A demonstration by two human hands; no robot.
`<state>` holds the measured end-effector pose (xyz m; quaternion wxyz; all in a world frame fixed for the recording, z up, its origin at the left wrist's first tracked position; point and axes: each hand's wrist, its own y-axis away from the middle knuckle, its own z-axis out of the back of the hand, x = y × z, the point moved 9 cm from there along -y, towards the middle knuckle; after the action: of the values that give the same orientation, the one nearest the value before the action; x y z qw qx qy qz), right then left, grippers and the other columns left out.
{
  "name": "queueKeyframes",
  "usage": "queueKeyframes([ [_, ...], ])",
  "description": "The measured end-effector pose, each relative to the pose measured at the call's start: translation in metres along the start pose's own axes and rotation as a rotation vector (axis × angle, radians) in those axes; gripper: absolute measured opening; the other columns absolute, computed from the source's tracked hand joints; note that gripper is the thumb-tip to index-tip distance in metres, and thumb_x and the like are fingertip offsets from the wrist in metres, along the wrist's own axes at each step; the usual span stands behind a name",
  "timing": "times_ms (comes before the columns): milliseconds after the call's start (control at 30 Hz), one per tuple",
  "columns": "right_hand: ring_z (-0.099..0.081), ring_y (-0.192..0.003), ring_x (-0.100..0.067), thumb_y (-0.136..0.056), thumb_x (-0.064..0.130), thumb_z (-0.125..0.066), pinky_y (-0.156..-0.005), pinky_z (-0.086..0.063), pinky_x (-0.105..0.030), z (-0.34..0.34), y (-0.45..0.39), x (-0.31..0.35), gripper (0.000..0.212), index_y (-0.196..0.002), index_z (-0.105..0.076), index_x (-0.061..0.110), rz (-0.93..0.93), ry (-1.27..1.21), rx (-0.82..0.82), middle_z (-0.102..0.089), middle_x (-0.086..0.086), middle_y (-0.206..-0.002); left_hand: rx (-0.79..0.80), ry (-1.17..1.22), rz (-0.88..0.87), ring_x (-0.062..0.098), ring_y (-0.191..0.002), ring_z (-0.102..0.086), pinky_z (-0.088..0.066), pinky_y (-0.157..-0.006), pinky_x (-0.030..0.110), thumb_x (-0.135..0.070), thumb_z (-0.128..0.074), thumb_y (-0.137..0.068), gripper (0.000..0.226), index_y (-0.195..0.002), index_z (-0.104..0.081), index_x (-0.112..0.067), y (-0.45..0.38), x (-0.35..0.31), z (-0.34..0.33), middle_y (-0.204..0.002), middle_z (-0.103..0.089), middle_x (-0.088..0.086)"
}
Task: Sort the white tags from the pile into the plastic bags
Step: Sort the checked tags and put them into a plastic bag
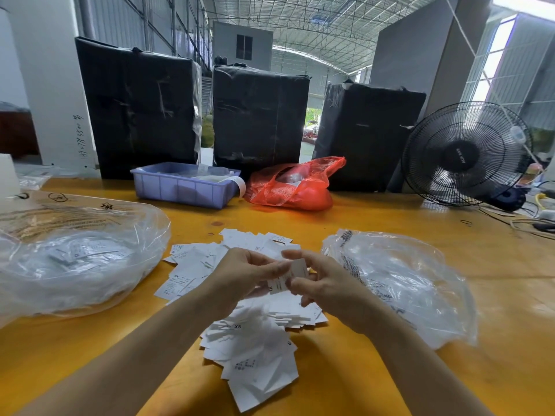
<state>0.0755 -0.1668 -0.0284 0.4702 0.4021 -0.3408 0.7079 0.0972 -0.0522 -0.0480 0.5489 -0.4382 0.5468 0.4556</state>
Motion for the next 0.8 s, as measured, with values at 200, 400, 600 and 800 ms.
queueKeyframes([
  [200, -0.066, -0.072, -0.017, -0.082, -0.001, -0.068, -0.059, -0.053, -0.020, 0.026, 0.002, 0.009, 0.026, -0.100, -0.061, 0.016, 0.132, -0.182, -0.322, -0.064, -0.015, -0.101, -0.152, 0.104, -0.009, 0.009, -0.059, -0.061, -0.053, -0.058, 0.020, -0.036, -0.066, -0.080, 0.034, -0.078, -0.071, -0.003, -0.003, 0.001, 0.008, -0.070, -0.068, 0.009],
  [400, -0.063, -0.065, -0.010, -0.080, 0.009, -0.072, -0.063, -0.057, -0.024, 0.007, 0.001, 0.012, 0.031, -0.110, -0.067, 0.010, 0.128, -0.144, -0.201, -0.068, -0.008, -0.095, -0.257, 0.145, -0.040, 0.013, -0.055, -0.061, -0.049, -0.055, 0.024, -0.032, -0.068, -0.082, 0.025, -0.069, -0.073, -0.010, 0.000, 0.002, 0.015, -0.059, -0.066, 0.003],
  [600, -0.067, -0.069, -0.014, -0.058, 0.026, -0.078, -0.067, -0.056, -0.024, -0.001, 0.001, 0.005, 0.051, -0.107, -0.067, 0.015, 0.053, -0.242, -0.134, -0.066, -0.018, -0.104, -0.374, 0.254, -0.024, 0.014, -0.053, -0.060, -0.047, -0.049, 0.023, -0.030, -0.069, -0.083, 0.024, -0.067, -0.069, -0.013, 0.005, 0.005, 0.022, -0.057, -0.067, 0.000],
  [800, -0.066, -0.062, -0.012, -0.075, 0.013, -0.074, -0.060, -0.052, -0.021, 0.005, 0.000, -0.009, 0.019, -0.091, -0.069, 0.005, -0.054, -0.406, -0.199, -0.070, -0.007, -0.072, -0.223, 0.260, -0.014, 0.011, -0.062, -0.064, -0.048, -0.052, 0.021, -0.036, -0.067, -0.080, 0.027, -0.083, -0.076, -0.011, 0.005, 0.000, 0.008, -0.068, -0.070, -0.001],
])
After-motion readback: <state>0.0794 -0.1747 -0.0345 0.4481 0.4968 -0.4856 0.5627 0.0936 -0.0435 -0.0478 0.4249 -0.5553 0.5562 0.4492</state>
